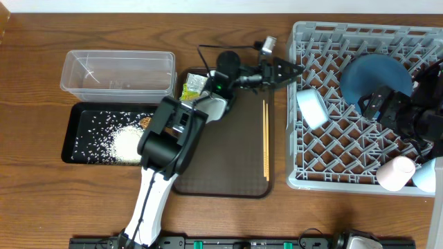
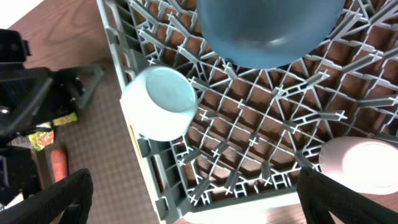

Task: Sort waste into correct bins and load items into the dishwasher rack
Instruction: 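Place the bowl in the rack and withdraw the left gripper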

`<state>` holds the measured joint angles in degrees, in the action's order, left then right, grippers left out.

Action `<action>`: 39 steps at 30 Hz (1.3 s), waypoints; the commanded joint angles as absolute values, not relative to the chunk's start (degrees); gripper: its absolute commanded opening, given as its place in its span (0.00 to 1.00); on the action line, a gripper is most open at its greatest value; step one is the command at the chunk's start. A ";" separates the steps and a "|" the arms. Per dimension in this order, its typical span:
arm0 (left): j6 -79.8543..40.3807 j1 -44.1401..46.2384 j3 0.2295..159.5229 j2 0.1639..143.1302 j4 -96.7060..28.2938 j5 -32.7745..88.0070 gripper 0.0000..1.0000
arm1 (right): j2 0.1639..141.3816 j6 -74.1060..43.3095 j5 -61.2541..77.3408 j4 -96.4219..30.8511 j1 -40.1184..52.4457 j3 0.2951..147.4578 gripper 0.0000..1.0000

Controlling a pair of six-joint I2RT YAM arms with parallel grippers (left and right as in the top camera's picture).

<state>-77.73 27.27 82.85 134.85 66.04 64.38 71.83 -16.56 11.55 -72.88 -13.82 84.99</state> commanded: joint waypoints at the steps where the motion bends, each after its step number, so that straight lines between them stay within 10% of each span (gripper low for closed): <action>1: -76.82 24.27 83.18 134.13 66.48 69.36 0.86 | 71.79 -17.10 11.40 -73.06 -14.06 85.08 0.97; 14: -71.64 14.24 83.18 121.62 59.44 72.82 0.86 | 71.79 -8.95 17.10 -71.40 -8.82 85.08 0.97; 24: -24.95 15.00 83.18 100.09 -15.09 32.60 0.94 | 71.79 -10.92 17.21 -67.75 -2.74 85.08 0.98; 33: -7.29 20.56 82.28 93.32 -52.14 7.62 0.99 | 72.42 -10.87 17.10 -67.07 -0.78 85.06 0.99; 39: -7.29 23.49 73.47 94.37 -54.02 2.04 0.89 | 73.10 -10.87 15.20 -64.84 -0.78 85.06 0.99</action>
<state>-10.59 22.59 78.72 92.90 -55.07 9.54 72.40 -10.31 16.45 -65.60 -1.30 84.97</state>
